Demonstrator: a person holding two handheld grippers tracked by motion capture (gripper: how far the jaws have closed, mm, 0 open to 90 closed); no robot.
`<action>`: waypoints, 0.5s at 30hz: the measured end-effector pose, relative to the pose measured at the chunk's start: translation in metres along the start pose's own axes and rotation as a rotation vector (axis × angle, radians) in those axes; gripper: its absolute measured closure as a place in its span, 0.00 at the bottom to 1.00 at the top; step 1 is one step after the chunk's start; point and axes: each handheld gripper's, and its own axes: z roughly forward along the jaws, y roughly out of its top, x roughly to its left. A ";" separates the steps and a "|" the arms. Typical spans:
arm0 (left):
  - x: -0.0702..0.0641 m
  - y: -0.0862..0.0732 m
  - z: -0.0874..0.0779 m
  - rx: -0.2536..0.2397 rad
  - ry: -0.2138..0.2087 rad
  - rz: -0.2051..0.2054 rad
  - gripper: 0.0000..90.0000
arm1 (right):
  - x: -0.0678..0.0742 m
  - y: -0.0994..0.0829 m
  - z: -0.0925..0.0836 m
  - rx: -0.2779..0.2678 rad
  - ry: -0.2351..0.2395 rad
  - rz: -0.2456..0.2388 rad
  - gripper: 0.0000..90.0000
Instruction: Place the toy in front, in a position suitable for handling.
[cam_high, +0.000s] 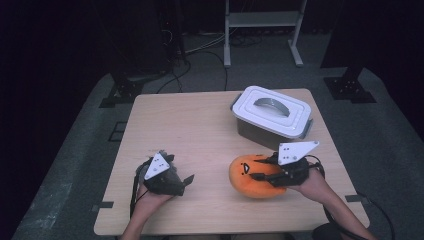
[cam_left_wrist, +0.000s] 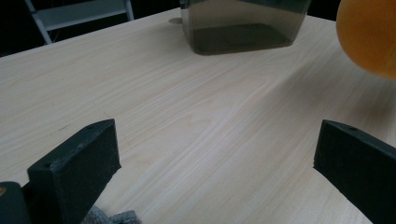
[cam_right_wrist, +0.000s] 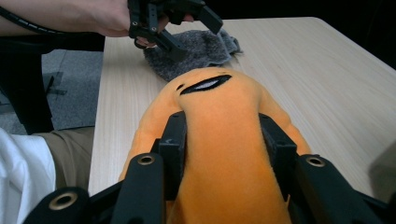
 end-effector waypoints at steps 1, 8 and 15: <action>0.000 0.000 0.000 -0.003 0.001 -0.005 0.00 | 0.000 0.001 0.004 0.001 0.007 0.000 0.66; 0.004 -0.003 0.000 -0.002 0.008 -0.017 0.00 | 0.002 0.007 0.026 0.008 0.047 -0.018 0.66; 0.009 -0.004 -0.002 -0.002 0.021 -0.026 0.00 | 0.005 0.010 0.048 0.020 0.085 -0.030 0.66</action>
